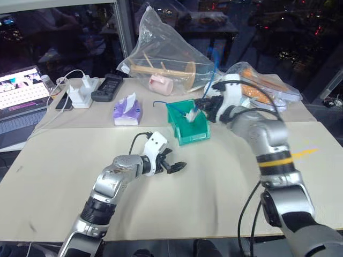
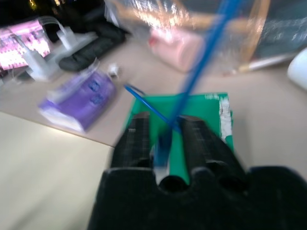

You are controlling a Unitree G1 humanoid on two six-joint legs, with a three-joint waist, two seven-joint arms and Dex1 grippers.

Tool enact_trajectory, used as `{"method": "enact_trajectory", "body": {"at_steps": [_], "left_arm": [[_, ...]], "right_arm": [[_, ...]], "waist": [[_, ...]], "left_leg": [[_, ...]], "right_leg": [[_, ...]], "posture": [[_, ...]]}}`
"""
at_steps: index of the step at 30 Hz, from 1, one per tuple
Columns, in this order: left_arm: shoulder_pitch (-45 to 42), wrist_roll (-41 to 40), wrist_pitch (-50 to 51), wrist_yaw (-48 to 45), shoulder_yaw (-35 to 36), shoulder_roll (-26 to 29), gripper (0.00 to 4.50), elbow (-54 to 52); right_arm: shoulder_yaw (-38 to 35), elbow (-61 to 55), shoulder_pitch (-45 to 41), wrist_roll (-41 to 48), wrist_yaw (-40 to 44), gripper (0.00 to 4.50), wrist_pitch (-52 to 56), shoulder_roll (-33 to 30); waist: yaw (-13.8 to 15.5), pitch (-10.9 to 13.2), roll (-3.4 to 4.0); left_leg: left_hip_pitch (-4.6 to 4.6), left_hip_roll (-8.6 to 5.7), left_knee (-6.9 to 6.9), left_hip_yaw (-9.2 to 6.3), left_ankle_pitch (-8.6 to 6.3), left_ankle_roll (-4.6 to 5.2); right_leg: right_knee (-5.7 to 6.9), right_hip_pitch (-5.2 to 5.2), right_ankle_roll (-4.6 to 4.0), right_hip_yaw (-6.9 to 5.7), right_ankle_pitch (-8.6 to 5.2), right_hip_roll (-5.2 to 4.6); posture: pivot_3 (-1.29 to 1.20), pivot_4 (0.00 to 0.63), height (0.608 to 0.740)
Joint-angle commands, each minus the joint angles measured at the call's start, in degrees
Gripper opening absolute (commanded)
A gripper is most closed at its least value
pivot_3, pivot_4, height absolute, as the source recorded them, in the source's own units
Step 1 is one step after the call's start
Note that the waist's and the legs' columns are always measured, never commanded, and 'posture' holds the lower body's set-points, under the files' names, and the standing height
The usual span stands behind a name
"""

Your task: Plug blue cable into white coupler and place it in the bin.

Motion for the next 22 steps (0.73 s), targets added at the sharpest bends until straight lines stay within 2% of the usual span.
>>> {"method": "enact_trajectory", "body": {"at_steps": [1, 4, 6, 9, 13, 15, 17, 19, 22], "left_arm": [[0.94, 0.61, -3.91, 2.01, 2.28, 0.28, 4.5, -3.39], [2.52, 5.25, -7.56, 3.71, 2.42, 4.88, 4.5, -1.8], [2.42, 4.44, -9.19, 4.38, 5.97, 5.84, 4.5, 0.01], [3.34, 2.19, -12.76, 2.3, 9.41, 7.02, 4.5, 0.6], [7.65, -0.44, -17.89, -1.13, 12.82, 7.76, 4.5, -0.26], [10.31, 0.02, -21.65, -1.04, 13.85, 7.59, 4.5, -0.11], [12.54, 2.21, -29.47, 0.55, 15.13, 6.73, 4.5, 1.36], [13.68, 1.65, -32.28, -0.59, 15.94, 6.62, 4.5, 4.07], [13.38, 0.05, -30.59, -2.42, 15.99, 7.62, 4.5, 7.05]], "right_arm": [[-2.59, 0.92, -3.3, -2.45, 4.27, 2.75, -3.69, 0.23], [-4.8, -9.82, 0.09, 0.99, 6.67, 3.83, 3.11, -2.13], [-7.22, -18.88, 3.97, 4.59, 7.73, 4.47, 8.33, -4.84], [-10.7, -31.0, 12.24, 8.3, 10.5, 4.47, 12.29, -9.98], [-15.25, -45.03, 32.18, 4.57, 19.29, 4.47, 5.63, -21.28], [-21.57, -46.93, 39.83, 5.93, 19.02, 4.47, 3.49, -20.46], [-24.94, -47.39, 46.84, 4.48, 20.01, 4.47, -1.42, -18.96], [-25.25, -47.19, 52.68, 2.38, 19.95, 4.47, -5.2, -16.63], [-24.24, -46.66, 56.75, -0.24, 18.27, 4.47, -8.95, -13.49]], "waist": [[0.08, 0.01, 0.01], [0.08, 0.0, 0.01], [0.34, 0.0, 0.01], [0.63, 0.01, 0.02], [1.81, 0.01, 0.01], [1.58, 0.04, 0.02], [1.44, 0.04, 0.01], [1.48, 0.06, -0.02], [1.54, 0.07, -0.03]], "left_leg": [[-0.01, 0.0, -0.01, 0.0, 0.0, -0.01], [-0.57, -0.04, 0.07, 0.0, 0.06, -0.11], [-0.74, -0.04, 0.1, -0.01, 0.09, -0.17], [-0.84, -0.07, 0.1, -0.04, 0.09, -0.17], [-0.88, -0.09, 0.11, -0.04, 0.02, -0.06], [-0.81, -0.13, 0.17, 0.13, -0.04, 0.02], [-0.76, -0.14, 0.21, 0.14, -0.05, 0.04], [-0.67, -0.12, 0.21, 0.14, -0.14, 0.19], [-0.35, -0.09, 0.23, 0.15, -0.14, 0.24]], "right_leg": [[0.0, -0.05, 0.0, -0.01, 0.0, -0.01], [0.07, -0.62, 0.02, -0.01, 0.03, -0.07], [0.17, -0.82, 0.01, -0.01, 0.03, -0.07], [0.11, -0.88, 0.02, -0.08, 0.03, -0.12], [-0.05, -0.7, 0.06, -0.26, 0.05, -0.22], [-0.06, -0.67, 0.11, -0.2, 0.07, -0.25], [-0.01, -0.64, 0.1, -0.17, 0.09, -0.24], [0.0, -0.6, 0.07, -0.15, 0.11, -0.23], [0.03, -0.43, -0.07, -0.1, 0.19, -0.15]], "posture": [[0.0, 0.15, 0.74], [0.0, 0.15, 0.74], [0.0, 0.15, 0.74], [0.0, 0.15, 0.74], [0.0, 0.15, 0.74], [0.0, 0.15, 0.74], [0.0, 0.15, 0.74], [0.0, 0.15, 0.74], [0.0, 0.15, 0.74]]}}
